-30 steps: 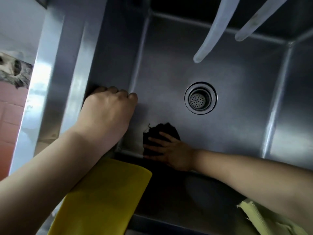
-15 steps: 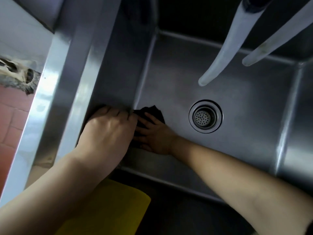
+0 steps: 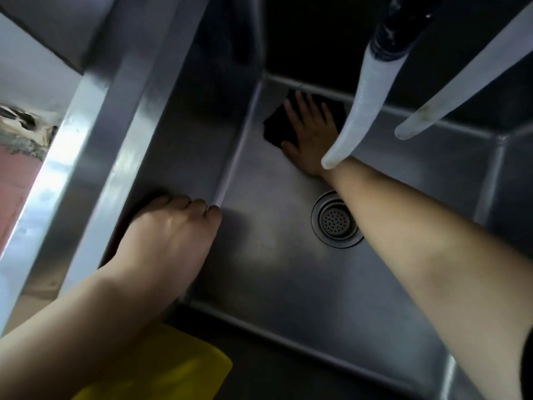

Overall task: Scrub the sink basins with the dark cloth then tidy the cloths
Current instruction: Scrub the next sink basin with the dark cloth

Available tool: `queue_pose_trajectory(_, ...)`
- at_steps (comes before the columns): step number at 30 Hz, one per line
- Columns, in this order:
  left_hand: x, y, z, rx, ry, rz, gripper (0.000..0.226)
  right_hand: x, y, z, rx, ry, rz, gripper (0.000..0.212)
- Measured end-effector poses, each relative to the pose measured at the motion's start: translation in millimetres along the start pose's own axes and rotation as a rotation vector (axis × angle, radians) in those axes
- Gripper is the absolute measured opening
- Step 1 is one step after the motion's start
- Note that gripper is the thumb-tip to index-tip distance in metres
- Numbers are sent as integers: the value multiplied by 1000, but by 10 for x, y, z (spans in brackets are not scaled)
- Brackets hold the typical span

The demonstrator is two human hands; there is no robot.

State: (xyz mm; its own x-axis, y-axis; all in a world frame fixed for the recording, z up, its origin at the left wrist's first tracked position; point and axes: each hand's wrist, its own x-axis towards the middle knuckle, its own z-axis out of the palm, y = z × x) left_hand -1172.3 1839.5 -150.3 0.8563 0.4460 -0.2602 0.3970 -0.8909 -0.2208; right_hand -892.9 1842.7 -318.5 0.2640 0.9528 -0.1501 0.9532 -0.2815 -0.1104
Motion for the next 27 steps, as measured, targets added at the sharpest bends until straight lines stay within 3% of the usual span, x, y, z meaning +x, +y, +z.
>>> queue_pose_trajectory(2, 65, 45, -3, -24, -22, 6, 8, -192, 281, -64, 61, -37, 108, 83)
queue_pose_trajectory(7, 261, 206, -76, -100, -16, 72, 10, -832, 1114, -107, -20, -10, 291, 72)
queue_pose_trajectory(10, 336, 248, -121, -101, 22, 120, 6, -1448, 1314, -100, -73, -63, 445, 69)
queue_pose_trajectory(13, 349, 172, -197, -63, 30, 140, 11, -2080, 1260, -59, -110, -150, 481, 72)
queue_pose_trajectory(17, 398, -71, -389, -20, 123, 138, 11, -2725, 817, 83, -111, -215, 355, 77)
queue_pose_trajectory(21, 529, -397, -486, -17, 257, 135, 18, -3080, 190, 233, -114, -236, 25, 74)
queue_pose_trajectory(24, 590, -566, -425, -18, 296, 106, 28, -2979, -253, 315, -91, -244, -243, 74)
queue_pose_trajectory(27, 616, -581, -356, 16, 244, 155, 21, -2544, -607, 371, -37, -212, -431, 70)
